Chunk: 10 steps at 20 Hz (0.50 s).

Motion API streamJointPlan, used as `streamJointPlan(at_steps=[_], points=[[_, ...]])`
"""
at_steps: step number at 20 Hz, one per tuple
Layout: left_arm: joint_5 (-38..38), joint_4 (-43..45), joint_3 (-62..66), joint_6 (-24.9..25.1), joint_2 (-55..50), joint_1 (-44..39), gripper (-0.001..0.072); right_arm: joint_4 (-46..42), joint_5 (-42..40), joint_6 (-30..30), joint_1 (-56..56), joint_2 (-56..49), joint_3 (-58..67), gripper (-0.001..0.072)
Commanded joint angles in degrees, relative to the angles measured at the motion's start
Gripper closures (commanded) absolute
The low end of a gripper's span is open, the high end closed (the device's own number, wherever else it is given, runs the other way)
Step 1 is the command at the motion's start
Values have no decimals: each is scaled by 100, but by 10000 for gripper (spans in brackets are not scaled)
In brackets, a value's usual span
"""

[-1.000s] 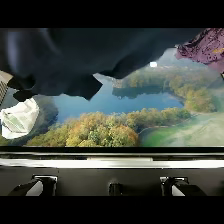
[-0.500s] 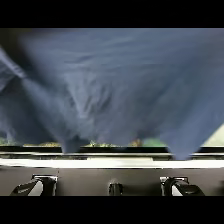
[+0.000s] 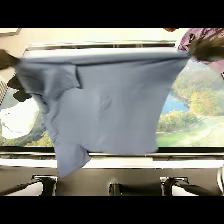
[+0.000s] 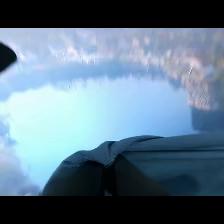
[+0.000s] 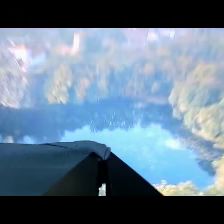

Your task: Fold the clothes and pants, and hang the long-sleeved shirts on hangers.

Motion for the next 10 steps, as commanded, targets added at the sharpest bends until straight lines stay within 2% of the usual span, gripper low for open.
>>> streamJointPlan(at_steps=[1, 6, 10], points=[[313, -120, -79, 455, -1591, -310, 690, 111, -225, 157, 0, -1403, -42, 683], [1502, -116, -79, 459, -2918, -496, 690, 286, -1080, 229, 0, -2621, -42, 683], [1458, 70, -79, 461, -3130, -490, 690, 308, -820, 227, 0, -3062, -42, 683]])
